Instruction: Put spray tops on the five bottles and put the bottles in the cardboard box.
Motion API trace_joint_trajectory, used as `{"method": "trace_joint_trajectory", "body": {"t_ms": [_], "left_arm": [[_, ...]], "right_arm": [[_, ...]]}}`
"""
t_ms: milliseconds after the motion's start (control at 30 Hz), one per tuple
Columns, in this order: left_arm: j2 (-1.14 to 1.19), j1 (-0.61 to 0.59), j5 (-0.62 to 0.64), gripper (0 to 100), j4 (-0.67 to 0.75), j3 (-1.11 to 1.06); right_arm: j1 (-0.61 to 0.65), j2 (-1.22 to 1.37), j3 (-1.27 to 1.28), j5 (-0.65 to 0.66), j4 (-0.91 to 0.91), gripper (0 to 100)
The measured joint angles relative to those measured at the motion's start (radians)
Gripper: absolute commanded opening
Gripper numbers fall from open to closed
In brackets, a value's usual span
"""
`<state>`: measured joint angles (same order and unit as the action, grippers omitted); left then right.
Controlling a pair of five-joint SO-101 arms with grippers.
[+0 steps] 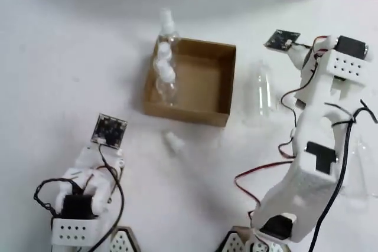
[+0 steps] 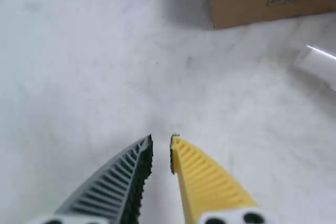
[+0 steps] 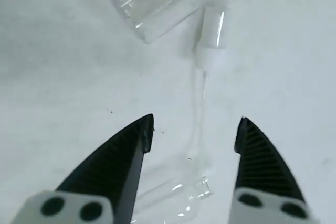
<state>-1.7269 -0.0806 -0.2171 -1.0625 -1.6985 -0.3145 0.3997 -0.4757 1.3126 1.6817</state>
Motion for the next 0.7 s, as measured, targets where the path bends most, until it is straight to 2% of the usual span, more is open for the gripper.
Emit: {"method": "trace_joint_trajectory", "body": {"t_ms": [267, 500, 700], "left_arm": [[0.000, 0.003, 0.000, 8, 0.000, 0.000], [0.000, 0.003, 0.000, 8, 0.000, 0.000], [0.000, 0.005, 0.000, 8, 0.000, 0.000]], "right_arm": [[-0.009, 0.204, -0.109, 0.021, 0.006, 21.9], [-0.002, 0.261, -0.143, 0.020, 0.009, 21.9], [0.048, 0.311, -0.146, -0.035, 0.009, 21.7]]}}
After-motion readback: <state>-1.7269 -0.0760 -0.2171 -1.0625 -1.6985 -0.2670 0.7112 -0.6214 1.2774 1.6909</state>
